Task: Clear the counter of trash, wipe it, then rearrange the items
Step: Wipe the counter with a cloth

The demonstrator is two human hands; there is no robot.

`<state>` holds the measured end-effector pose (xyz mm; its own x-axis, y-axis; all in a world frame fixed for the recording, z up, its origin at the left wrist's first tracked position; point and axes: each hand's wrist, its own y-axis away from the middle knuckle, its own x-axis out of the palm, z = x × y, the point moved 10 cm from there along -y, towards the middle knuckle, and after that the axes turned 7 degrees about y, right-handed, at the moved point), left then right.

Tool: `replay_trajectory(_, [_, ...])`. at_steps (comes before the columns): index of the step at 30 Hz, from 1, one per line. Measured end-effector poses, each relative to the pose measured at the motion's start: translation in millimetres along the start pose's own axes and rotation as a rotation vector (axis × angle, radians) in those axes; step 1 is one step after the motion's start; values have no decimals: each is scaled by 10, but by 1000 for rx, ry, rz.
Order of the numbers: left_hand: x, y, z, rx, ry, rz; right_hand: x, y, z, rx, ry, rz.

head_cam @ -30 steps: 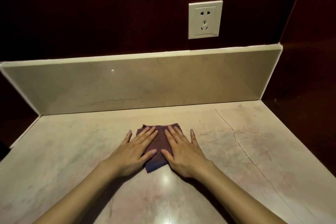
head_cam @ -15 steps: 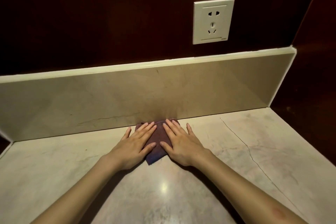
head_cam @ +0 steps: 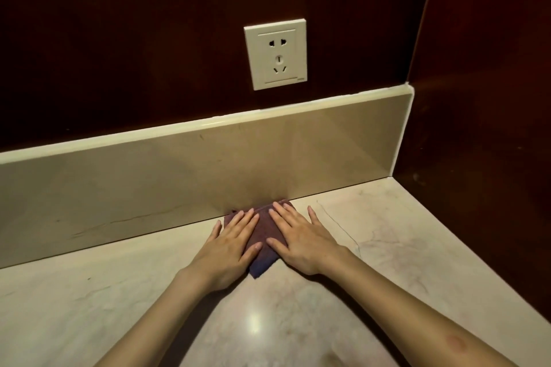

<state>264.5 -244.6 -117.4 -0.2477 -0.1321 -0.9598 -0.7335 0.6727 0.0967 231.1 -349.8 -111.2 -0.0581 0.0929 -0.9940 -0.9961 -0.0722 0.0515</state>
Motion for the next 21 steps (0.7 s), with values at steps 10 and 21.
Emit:
replay_trajectory(10, [251, -757, -1208, 77, 16, -10, -78, 331, -1300, 192, 10, 52])
replay_trajectory(21, [384, -1312, -1970, 150, -16, 23, -113, 547, -2104, 413, -20, 113])
